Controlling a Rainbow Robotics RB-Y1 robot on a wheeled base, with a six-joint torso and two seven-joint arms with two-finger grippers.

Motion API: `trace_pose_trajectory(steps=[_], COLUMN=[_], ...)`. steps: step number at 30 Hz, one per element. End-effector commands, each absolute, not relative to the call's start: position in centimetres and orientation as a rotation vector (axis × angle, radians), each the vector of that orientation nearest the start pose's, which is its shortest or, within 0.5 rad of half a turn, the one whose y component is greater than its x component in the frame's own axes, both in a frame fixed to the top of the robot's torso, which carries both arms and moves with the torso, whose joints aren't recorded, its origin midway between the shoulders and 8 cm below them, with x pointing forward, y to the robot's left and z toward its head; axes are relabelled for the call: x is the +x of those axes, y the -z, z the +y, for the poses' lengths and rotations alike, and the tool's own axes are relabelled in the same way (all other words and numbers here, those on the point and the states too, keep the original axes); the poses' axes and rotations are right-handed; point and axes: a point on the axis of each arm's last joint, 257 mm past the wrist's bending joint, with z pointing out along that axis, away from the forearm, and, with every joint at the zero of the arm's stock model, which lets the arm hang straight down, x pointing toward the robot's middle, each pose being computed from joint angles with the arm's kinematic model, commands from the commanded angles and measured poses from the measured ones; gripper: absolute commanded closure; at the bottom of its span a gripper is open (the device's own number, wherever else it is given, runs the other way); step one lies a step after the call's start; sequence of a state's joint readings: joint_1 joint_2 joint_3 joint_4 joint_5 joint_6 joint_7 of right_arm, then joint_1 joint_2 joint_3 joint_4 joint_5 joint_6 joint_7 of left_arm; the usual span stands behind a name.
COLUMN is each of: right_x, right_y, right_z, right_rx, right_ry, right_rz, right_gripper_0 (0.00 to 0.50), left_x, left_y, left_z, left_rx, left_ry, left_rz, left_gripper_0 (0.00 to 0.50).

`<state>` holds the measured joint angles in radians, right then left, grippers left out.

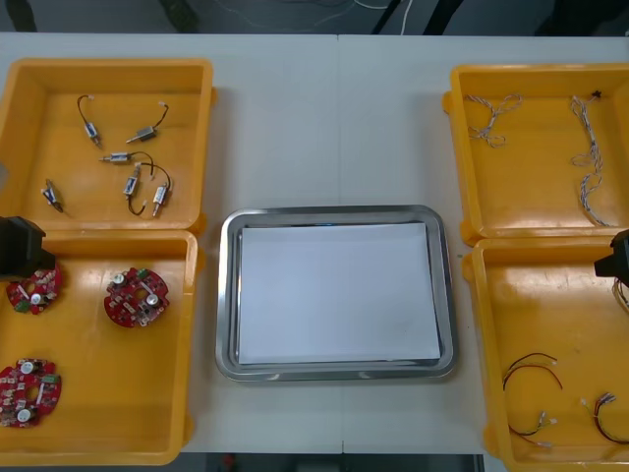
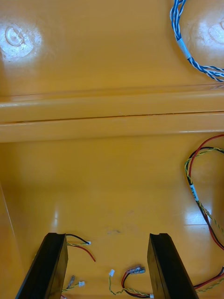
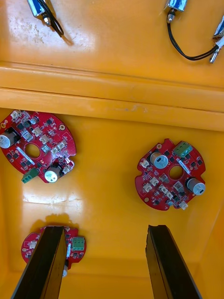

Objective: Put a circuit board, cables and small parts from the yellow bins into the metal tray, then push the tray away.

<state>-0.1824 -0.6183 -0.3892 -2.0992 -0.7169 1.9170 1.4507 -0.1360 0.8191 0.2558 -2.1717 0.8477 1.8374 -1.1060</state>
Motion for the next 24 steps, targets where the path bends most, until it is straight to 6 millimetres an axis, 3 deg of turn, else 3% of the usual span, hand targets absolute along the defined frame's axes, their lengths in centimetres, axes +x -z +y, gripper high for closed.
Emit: trace_pose_trajectory(steps=[1, 24], right_x=[38.12, 38.12], right_y=[17.74, 17.74], right_z=[-40.05, -40.05], right_rx=[0.123, 0.123], right_ry=[0.002, 0.002], right_rz=[2.657, 2.657], right_gripper_0=[0.0, 0.0], left_x=[37.68, 37.68], left_y=[16.08, 16.08], left_z=[38.82, 38.82], left_rx=[-0.147, -0.147], left_ry=[-0.054, -0.054], left_rz=[2.643, 2.643], left_gripper_0=[0.0, 0.0])
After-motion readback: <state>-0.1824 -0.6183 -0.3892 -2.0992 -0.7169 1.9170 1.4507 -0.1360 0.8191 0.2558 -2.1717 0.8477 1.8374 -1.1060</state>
